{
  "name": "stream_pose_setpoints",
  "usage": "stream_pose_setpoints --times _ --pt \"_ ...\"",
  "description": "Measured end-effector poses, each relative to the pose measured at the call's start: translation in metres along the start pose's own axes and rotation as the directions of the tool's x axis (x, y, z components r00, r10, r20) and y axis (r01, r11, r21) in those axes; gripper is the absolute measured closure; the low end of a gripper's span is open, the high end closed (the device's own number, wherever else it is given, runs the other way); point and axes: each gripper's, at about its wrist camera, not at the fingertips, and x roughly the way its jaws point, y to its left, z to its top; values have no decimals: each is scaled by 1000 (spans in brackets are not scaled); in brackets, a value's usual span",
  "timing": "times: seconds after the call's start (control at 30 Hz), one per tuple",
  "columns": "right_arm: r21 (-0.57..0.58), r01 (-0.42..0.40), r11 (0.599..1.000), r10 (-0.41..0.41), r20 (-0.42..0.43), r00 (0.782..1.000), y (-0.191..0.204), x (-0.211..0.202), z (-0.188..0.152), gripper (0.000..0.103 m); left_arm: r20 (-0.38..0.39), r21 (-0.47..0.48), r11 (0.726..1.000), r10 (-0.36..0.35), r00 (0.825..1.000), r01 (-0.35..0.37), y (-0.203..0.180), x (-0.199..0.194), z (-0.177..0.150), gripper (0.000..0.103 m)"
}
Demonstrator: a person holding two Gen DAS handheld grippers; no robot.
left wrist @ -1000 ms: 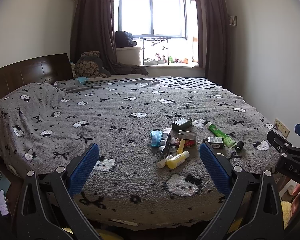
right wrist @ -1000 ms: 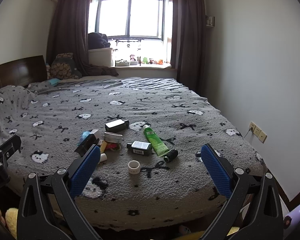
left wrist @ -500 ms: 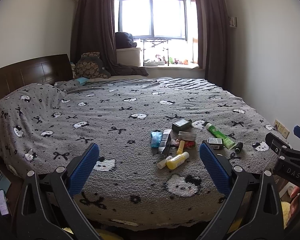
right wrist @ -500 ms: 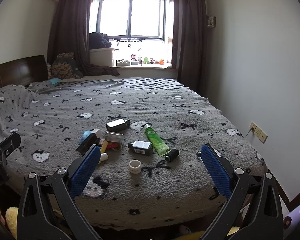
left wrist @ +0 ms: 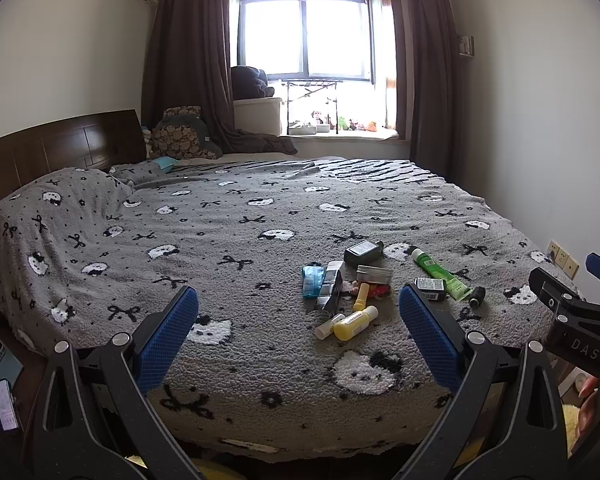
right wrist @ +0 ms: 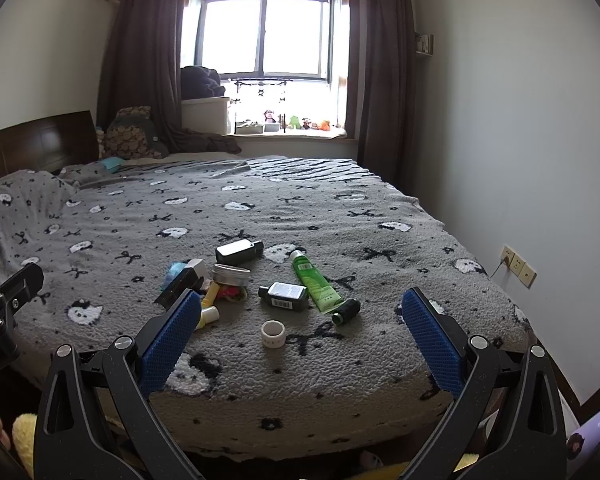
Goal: Collect trash
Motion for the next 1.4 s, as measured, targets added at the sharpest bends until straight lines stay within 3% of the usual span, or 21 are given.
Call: stream_pose_setpoints --times 1.4 --pt "-2 -10 1000 10 -2 1000 0 0 0 3 5 0 1000 6 1000 -6 1 -2 -1 8"
